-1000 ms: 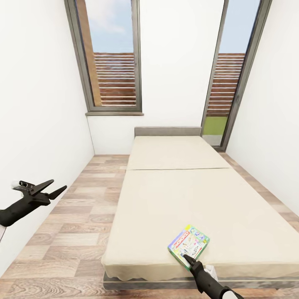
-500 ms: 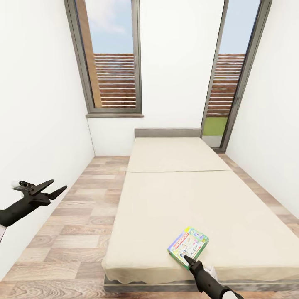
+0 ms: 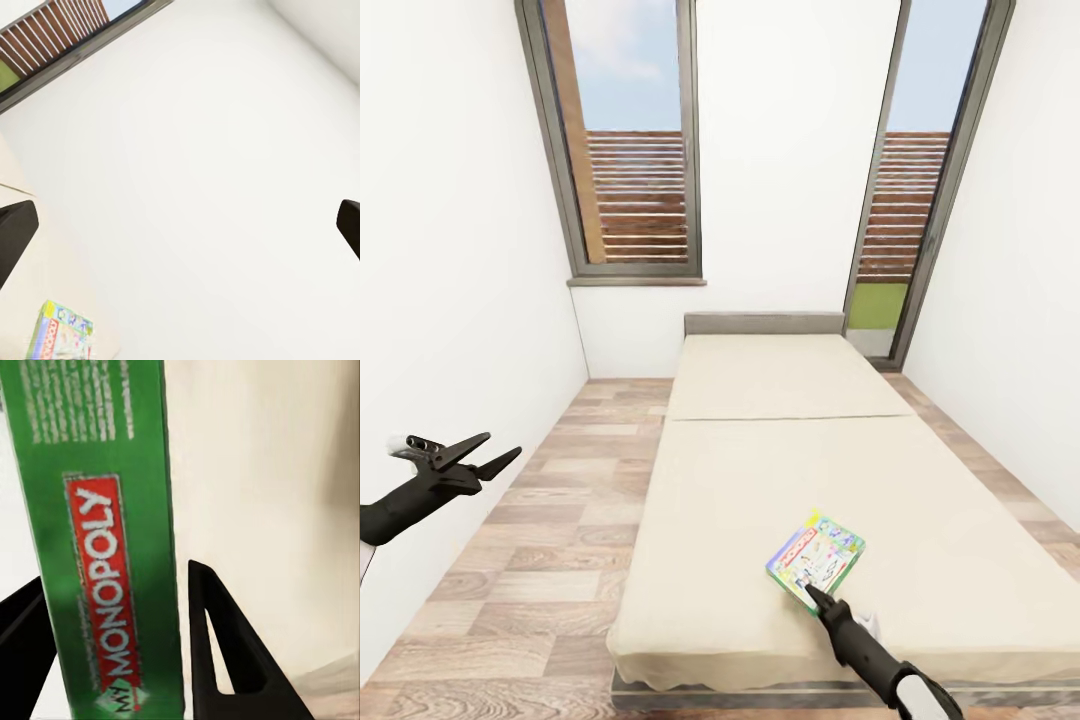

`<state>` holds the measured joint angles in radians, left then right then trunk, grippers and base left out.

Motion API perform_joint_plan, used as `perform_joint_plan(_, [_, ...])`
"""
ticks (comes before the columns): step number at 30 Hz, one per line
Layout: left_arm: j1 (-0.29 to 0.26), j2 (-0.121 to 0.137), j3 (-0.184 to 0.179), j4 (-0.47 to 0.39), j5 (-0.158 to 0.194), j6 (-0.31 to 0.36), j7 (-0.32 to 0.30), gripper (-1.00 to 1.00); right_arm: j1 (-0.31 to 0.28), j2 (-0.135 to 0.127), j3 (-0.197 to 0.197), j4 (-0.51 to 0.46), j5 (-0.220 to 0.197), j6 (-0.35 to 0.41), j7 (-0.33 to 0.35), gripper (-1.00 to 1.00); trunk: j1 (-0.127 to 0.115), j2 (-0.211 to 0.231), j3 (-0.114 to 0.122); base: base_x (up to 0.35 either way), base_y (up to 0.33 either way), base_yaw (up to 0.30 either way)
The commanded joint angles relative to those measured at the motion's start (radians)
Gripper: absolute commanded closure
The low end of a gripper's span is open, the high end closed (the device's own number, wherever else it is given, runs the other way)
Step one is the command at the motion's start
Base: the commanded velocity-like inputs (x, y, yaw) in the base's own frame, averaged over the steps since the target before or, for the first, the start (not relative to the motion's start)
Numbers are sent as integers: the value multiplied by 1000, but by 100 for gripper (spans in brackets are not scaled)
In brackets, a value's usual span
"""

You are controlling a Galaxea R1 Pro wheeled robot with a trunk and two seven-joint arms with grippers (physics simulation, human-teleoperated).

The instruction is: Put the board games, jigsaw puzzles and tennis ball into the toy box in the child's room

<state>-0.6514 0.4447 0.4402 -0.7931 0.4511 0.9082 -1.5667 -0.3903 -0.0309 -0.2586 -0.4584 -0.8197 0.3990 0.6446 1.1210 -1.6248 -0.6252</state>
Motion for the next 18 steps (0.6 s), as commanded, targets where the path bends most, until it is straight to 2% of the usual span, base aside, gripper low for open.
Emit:
perform_joint_plan(1, [-1,0,0,0,-1,11,-4,-100,1,0,10,-16,2,6,18,100,-4,7,2,0,0,0])
perform_joint_plan(2, [-1,0,0,0,-1,11,-4,-100,2,0,19,-24,2,7,27,100,-8,14,5,0,0,0])
perform_joint_plan(4, [-1,0,0,0,-2,11,-4,-100,5,-1,71,-54,2,10,56,100,-15,28,12,0,0,0])
perform_joint_plan(8, [-1,1,0,0,-2,11,-4,-100,0,1,148,-103,1,36,70,100,-31,56,24,0,0,0])
perform_joint_plan(11, [-1,1,0,0,-2,11,-4,-100,-23,1,170,-195,0,94,68,100,-42,77,33,0,0,0])
perform_joint_plan(14, [-1,1,0,0,-2,11,-4,-100,-33,4,179,-301,0,118,63,100,-54,98,43,0,0,0])
perform_joint_plan(18, [-1,-1,-2,0,-3,6,-4,-100,-39,24,184,-382,-1,135,66,100,-69,126,55,0,0,0])
